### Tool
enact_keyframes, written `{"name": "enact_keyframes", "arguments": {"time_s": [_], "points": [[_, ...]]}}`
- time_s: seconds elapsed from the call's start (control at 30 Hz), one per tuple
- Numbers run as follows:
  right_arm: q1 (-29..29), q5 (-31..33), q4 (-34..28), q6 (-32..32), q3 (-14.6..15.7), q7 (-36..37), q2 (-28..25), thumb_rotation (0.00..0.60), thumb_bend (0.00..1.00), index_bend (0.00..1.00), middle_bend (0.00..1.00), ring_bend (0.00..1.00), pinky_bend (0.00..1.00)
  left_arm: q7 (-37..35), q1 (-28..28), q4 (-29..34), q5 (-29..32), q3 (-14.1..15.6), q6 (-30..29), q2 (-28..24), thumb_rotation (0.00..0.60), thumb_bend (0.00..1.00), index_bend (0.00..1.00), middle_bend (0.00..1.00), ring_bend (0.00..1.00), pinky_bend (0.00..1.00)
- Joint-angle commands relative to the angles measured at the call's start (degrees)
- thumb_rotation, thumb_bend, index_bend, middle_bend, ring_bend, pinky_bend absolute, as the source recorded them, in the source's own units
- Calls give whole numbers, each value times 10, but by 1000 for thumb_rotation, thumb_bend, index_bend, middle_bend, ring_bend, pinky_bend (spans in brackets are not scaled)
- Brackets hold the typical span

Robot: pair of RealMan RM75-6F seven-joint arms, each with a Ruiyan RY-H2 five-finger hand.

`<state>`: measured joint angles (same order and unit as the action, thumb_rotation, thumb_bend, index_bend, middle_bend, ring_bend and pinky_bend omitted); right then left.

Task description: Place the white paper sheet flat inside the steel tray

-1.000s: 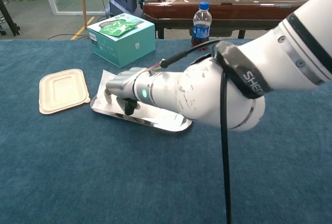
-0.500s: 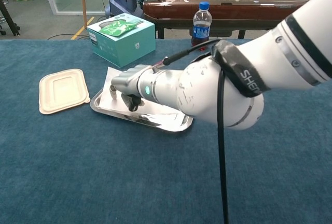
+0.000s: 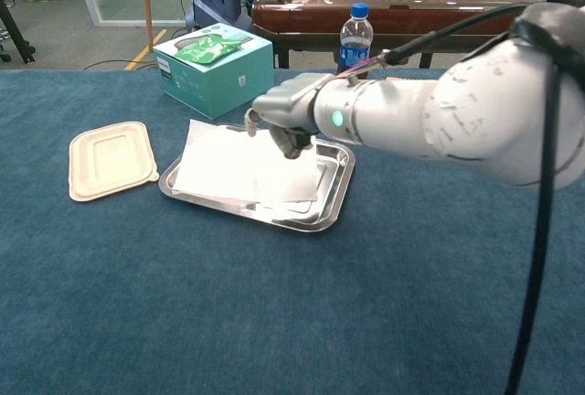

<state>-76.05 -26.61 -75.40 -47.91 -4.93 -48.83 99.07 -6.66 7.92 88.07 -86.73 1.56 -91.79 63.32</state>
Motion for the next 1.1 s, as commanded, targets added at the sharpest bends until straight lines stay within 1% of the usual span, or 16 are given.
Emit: {"name": "enact_keyframes", "arguments": {"time_s": [0.03, 0.17, 0.67, 0.8, 1.1], "points": [[13, 6, -8, -5, 14, -6, -12, 600, 1000, 192, 872, 840, 904, 2, -1, 1, -1, 0, 1, 0, 600, 243, 249, 91, 97, 0], [24, 10, 3, 1, 23, -4, -14, 600, 1000, 192, 872, 841, 904, 7, -2, 6, -3, 0, 1, 0, 600, 243, 249, 91, 97, 0], [33, 18, 78, 42, 25, -4, 21, 600, 1000, 191, 872, 843, 904, 18, 1, 14, 1, 2, 0, -3, 600, 242, 249, 91, 97, 0], [37, 16, 73, 42, 30, -8, 19, 600, 1000, 191, 872, 844, 904, 18, 1, 14, 2, 2, 1, -3, 600, 243, 249, 91, 97, 0], [53, 3, 15, 22, 37, -6, -7, 600, 1000, 192, 873, 845, 904, 17, -5, 12, -2, 2, 7, 0, 600, 242, 249, 91, 97, 0]]}}
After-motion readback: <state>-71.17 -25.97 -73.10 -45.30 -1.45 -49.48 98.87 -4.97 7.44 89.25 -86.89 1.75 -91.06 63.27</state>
